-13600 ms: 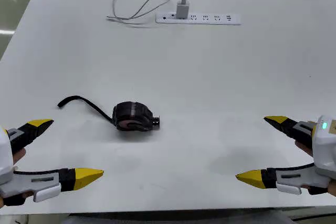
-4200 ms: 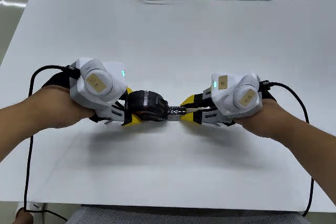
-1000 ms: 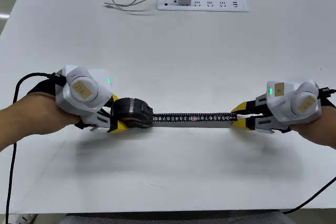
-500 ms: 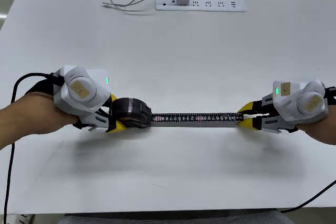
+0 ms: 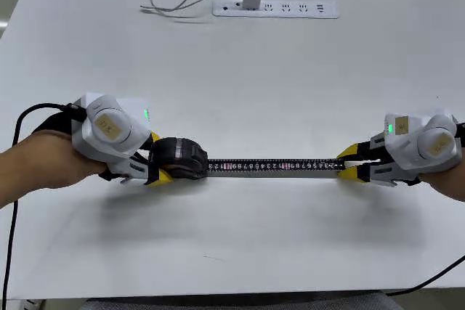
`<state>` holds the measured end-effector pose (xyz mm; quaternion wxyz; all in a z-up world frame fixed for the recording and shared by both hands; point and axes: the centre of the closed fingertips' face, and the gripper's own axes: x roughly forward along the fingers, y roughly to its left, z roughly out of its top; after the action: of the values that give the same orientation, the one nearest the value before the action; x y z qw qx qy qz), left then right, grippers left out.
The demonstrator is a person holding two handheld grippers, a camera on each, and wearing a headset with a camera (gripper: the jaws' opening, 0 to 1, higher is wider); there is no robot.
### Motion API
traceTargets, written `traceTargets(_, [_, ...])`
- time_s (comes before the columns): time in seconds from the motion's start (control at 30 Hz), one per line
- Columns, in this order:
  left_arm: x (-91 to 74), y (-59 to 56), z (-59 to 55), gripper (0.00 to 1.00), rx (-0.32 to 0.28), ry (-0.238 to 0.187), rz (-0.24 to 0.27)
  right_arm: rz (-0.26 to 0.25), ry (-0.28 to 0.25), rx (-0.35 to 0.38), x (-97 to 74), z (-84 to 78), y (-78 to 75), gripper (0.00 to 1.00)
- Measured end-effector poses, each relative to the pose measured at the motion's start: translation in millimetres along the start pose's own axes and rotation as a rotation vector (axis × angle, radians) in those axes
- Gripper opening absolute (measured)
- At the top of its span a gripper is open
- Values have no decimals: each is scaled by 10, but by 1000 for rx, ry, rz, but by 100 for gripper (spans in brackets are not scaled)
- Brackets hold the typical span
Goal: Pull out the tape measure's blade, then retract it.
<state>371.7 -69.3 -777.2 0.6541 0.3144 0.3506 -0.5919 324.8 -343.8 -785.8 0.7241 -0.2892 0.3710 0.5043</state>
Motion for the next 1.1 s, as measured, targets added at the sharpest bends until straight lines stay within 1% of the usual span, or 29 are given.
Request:
traceTargets(0.23, [-1, -1, 5, 28, 2, 1, 2, 2, 7, 11, -21, -42, 2, 8])
traceTargets(0.33, [1, -1, 10, 28, 6, 1, 4, 6, 16, 27, -9, -49, 7, 8])
traceTargets(0.43, [5, 2, 6, 28, 28, 6, 11, 10, 27, 29, -11, -50, 7, 9])
traceTargets(0.57, [5, 6, 10, 28, 24, 14, 15, 24, 40, 36, -6, -51, 4, 9])
traceTargets(0.67, [10, 15, 19, 29, 24, 17, 16, 44, 64, 21, 2, -50, 5, 10])
traceTargets(0.7, [10, 13, 17, 29, 24, 19, 15, 48, 75, 0, 2, -50, 7, 10])
traceTargets(0.77, [10, 12, 17, 29, 28, 18, 14, 47, 85, -1, 4, -43, 12, 10])
traceTargets(0.9, [11, 10, 20, 29, 27, 19, 9, 44, 82, 18, 0, -53, 11, 10])
traceTargets(0.93, [10, 8, 22, 29, 25, 18, 10, 43, 85, 4, 0, -54, 14, 10])
traceTargets(1.0, [10, 9, 22, 29, 23, 16, 11, 41, 91, 3, 1, -53, 16, 11])
traceTargets(1.1, [9, 10, 26, 29, 38, 19, 15, 42, 91, -5, -1, -54, 11, 11])
